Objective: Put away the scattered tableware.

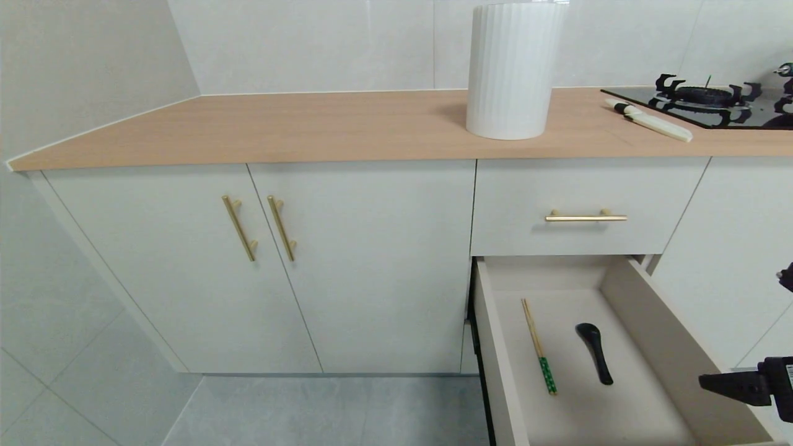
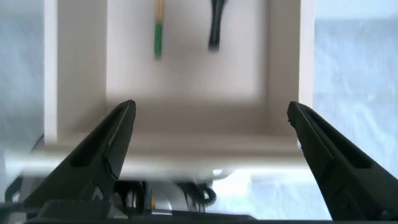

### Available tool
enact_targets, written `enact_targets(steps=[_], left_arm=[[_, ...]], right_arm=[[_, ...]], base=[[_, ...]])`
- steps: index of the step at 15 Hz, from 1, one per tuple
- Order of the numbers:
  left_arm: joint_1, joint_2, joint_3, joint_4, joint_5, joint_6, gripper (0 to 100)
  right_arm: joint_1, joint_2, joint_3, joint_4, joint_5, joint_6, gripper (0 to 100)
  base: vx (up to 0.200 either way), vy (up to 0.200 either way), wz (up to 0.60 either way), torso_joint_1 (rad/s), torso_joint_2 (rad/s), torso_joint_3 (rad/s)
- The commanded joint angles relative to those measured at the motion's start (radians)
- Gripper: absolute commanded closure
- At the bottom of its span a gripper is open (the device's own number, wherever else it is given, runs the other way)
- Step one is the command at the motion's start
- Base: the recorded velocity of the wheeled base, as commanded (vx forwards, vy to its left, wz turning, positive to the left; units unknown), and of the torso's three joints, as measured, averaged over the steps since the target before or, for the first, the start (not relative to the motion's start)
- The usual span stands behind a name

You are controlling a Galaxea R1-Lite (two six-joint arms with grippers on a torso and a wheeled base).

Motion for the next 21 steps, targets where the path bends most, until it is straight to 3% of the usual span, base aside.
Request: enact_targets(steps=[1,5,9,12,21], left_arm=[[0.000,0.000,0.000,0.000,0.000,0.000,0],[0.000,0.000,0.000,0.000,0.000,0.000,0],[0.000,0.000,0.000,0.000,0.000,0.000,0],[0.000,0.000,0.000,0.000,0.000,0.000,0],[0.000,0.000,0.000,0.000,0.000,0.000,0]], right_arm=[[0.018,0.032,0.003,0.024,0.002,-0.004,0],[0.104,0.146,0.015,0.133,0.002,0.001,0],[0.157,0.307,0.033,0.128,0.028,0.067,0],[0.180,0.406,0.038,0.047,0.025,0.166,0],[0.176,0.411,0.087,-0.102,-0.005,0.182,0]], base=[[-0.200,0.000,0.00,-0.002,0.01,-0.002],[0.000,0.000,0.00,0.000,0.00,0.000],[0.000,0.000,0.00,0.000,0.00,0.000],[0.000,0.000,0.00,0.000,0.00,0.000],[0.000,0.000,0.00,0.000,0.00,0.000]])
